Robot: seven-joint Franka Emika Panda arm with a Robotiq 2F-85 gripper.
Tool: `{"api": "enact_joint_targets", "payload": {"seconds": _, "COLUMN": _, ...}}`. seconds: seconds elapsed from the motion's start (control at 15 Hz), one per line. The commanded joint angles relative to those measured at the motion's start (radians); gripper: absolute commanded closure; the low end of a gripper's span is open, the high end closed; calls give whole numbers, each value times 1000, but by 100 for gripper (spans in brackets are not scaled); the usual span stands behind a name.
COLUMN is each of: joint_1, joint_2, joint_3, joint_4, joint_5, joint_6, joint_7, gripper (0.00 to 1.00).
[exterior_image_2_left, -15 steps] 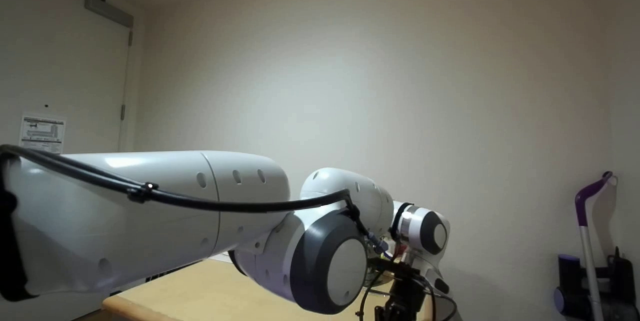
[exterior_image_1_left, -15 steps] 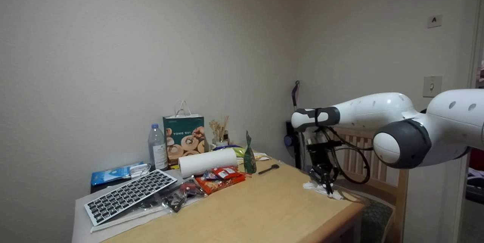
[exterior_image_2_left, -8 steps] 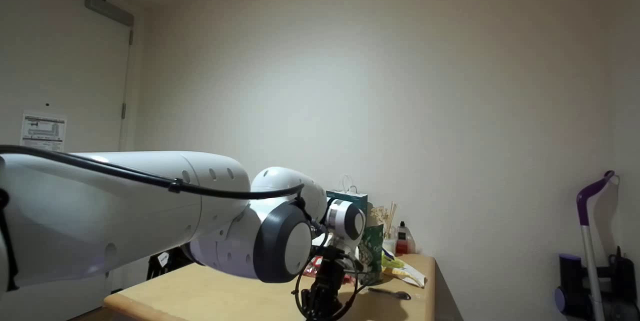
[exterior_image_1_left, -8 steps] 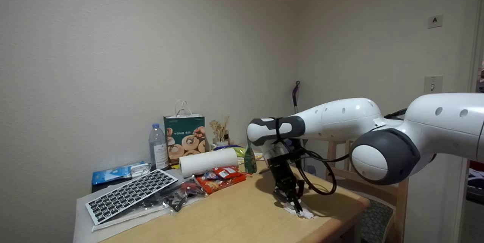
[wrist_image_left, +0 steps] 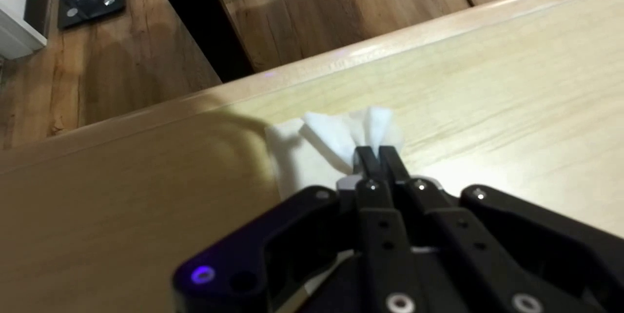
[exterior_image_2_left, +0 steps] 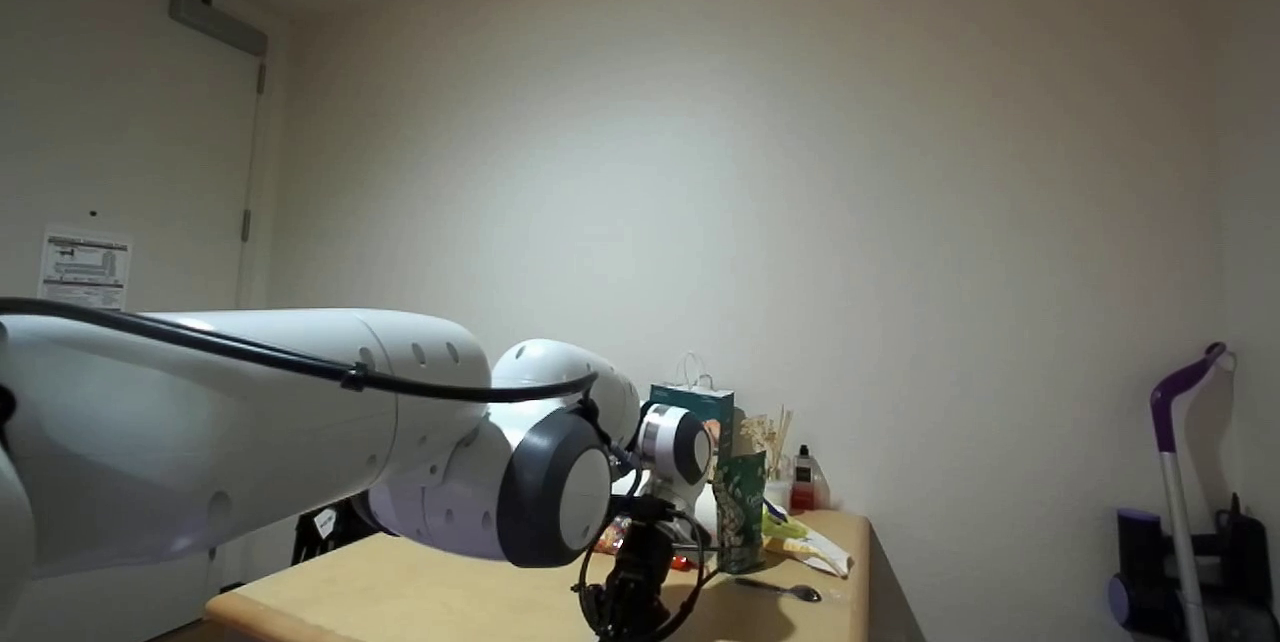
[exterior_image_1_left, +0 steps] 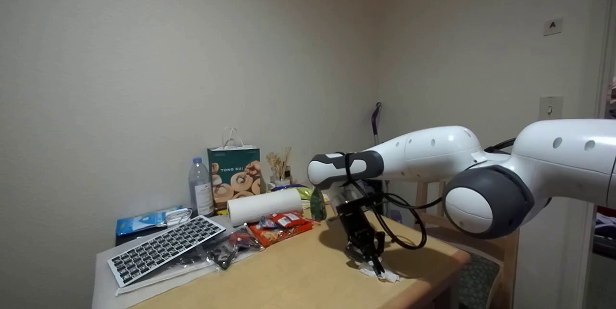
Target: Wipe the table with the white cloth
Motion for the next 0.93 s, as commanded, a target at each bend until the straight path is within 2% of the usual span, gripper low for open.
{"api": "enact_joint_targets", "payload": {"seconds": 0.0, "joint_1": 93, "joint_2": 1, "joint_3": 8, "joint_4": -45, "joint_5": -28, "joint_6": -50, "joint_7": -51, "gripper": 94}}
{"api": "enact_joint_targets", "payload": {"seconds": 0.27, "joint_1": 235, "joint_2": 3, "joint_3": 6, "joint_4": -75, "joint_5": -66, "joint_6": -92, "joint_7": -105, "gripper": 94}}
{"api": "enact_joint_targets", "payload": {"seconds": 0.4, "joint_1": 278, "joint_2": 3, "joint_3": -4, "joint_4": -76, "joint_5": -99, "joint_6": -92, "joint_7": -129, "gripper": 95}}
{"api": "enact_joint_targets", "payload": {"seconds": 0.47, "joint_1": 262, "joint_2": 3, "joint_3": 7, "joint_4": -51, "joint_5": -73, "joint_6": -101, "joint_7": -73, "gripper": 95}}
{"api": "enact_joint_targets", "payload": {"seconds": 0.6, "joint_1": 295, "joint_2": 3, "joint_3": 4, "joint_4": -52, "joint_5": -95, "joint_6": -103, "joint_7": -84, "gripper": 94}}
{"api": "enact_joint_targets", "payload": {"seconds": 0.87, "joint_1": 304, "joint_2": 2, "joint_3": 11, "joint_4": -55, "joint_5": -102, "joint_6": -89, "joint_7": -132, "gripper": 95}}
